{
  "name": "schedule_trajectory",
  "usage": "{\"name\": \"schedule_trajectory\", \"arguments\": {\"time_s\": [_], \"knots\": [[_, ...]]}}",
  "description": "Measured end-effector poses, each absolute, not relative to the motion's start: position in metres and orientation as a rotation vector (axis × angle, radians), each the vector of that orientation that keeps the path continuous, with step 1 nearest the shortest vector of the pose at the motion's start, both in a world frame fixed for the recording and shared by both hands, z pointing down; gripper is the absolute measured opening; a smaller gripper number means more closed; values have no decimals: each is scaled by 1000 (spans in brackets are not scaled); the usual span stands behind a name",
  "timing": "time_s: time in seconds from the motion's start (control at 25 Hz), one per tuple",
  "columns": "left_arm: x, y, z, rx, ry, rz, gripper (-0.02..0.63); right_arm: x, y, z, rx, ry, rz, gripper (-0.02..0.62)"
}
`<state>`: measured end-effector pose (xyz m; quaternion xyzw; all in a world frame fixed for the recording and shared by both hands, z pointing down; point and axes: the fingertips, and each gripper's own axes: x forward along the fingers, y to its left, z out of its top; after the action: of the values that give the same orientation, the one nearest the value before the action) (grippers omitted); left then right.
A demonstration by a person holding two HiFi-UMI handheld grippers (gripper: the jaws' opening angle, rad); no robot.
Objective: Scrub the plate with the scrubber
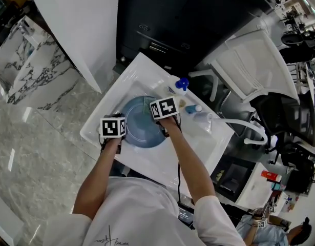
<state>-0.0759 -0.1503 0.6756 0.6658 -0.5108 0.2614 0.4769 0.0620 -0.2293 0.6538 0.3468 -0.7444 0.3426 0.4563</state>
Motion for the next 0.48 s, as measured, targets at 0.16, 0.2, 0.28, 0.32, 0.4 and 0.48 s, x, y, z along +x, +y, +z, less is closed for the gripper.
{"name": "schedule_trajectory", "arguments": {"time_s": [0.16, 0.2, 0.28, 0.32, 0.4, 0.48], "knots": [[-76, -151, 676, 1626, -1250, 631, 66, 69, -230, 653, 879, -1823, 832, 57], [-76, -151, 676, 1625, -1250, 628, 66, 71, -230, 653, 885, -1821, 827, 57], [-76, -150, 676, 1622, -1251, 627, 66, 76, -231, 653, 895, -1813, 817, 57], [-76, -150, 676, 1623, -1252, 629, 66, 78, -231, 653, 899, -1807, 812, 57], [-76, -150, 675, 1627, -1253, 630, 66, 83, -230, 652, 907, -1793, 800, 57], [-76, -150, 675, 1630, -1253, 632, 66, 88, -229, 652, 914, -1782, 790, 57]]}}
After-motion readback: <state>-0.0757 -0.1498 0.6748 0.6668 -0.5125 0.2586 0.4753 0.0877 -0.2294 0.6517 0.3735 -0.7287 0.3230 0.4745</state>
